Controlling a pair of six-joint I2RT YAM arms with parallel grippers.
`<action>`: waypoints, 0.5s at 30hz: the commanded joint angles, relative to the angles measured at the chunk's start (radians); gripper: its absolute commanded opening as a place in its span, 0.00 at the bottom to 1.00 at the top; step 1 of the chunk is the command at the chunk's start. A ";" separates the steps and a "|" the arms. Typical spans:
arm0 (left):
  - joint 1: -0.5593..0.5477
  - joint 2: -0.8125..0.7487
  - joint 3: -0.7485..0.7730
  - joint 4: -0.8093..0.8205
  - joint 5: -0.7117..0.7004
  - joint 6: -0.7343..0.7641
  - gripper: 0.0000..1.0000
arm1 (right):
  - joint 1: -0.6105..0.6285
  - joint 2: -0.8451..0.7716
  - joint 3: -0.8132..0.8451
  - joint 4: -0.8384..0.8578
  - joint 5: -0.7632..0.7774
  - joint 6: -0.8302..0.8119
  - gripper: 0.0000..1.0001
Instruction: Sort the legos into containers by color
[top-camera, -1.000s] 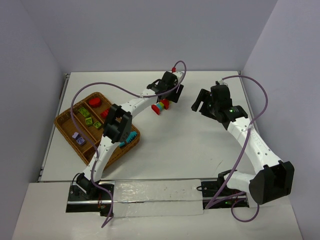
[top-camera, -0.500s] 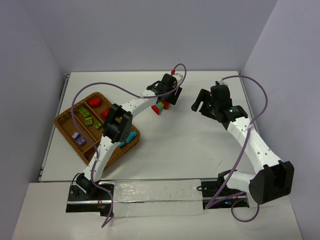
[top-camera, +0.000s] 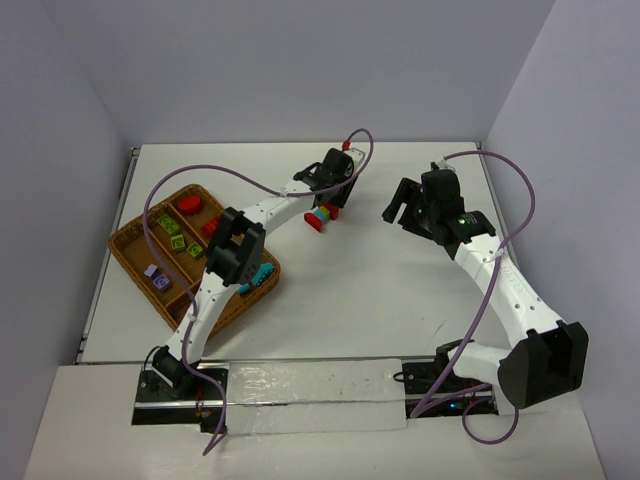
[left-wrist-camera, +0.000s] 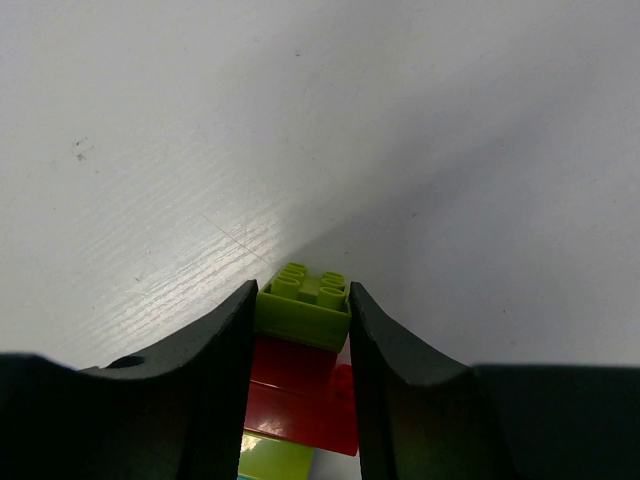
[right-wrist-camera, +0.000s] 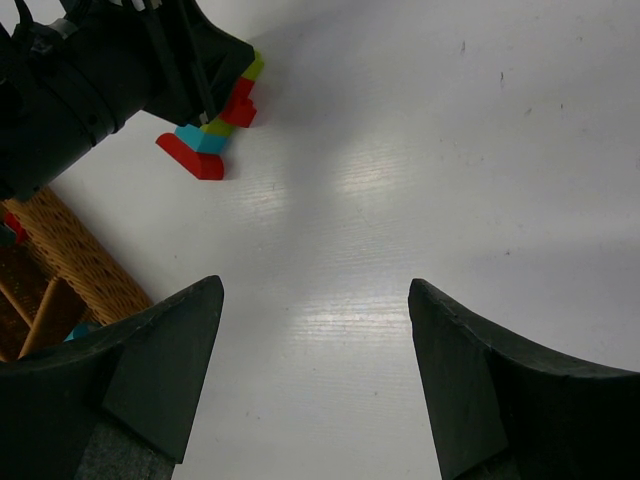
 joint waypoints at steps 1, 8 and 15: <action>-0.004 -0.022 0.020 0.023 -0.045 -0.028 0.06 | -0.003 -0.007 0.020 0.005 0.003 0.001 0.82; 0.053 -0.074 0.138 -0.169 -0.065 -0.261 0.00 | -0.005 -0.012 0.014 0.014 -0.022 -0.008 0.82; 0.187 -0.353 -0.171 -0.271 0.088 -0.785 0.00 | 0.011 0.013 -0.004 0.085 -0.175 -0.030 0.81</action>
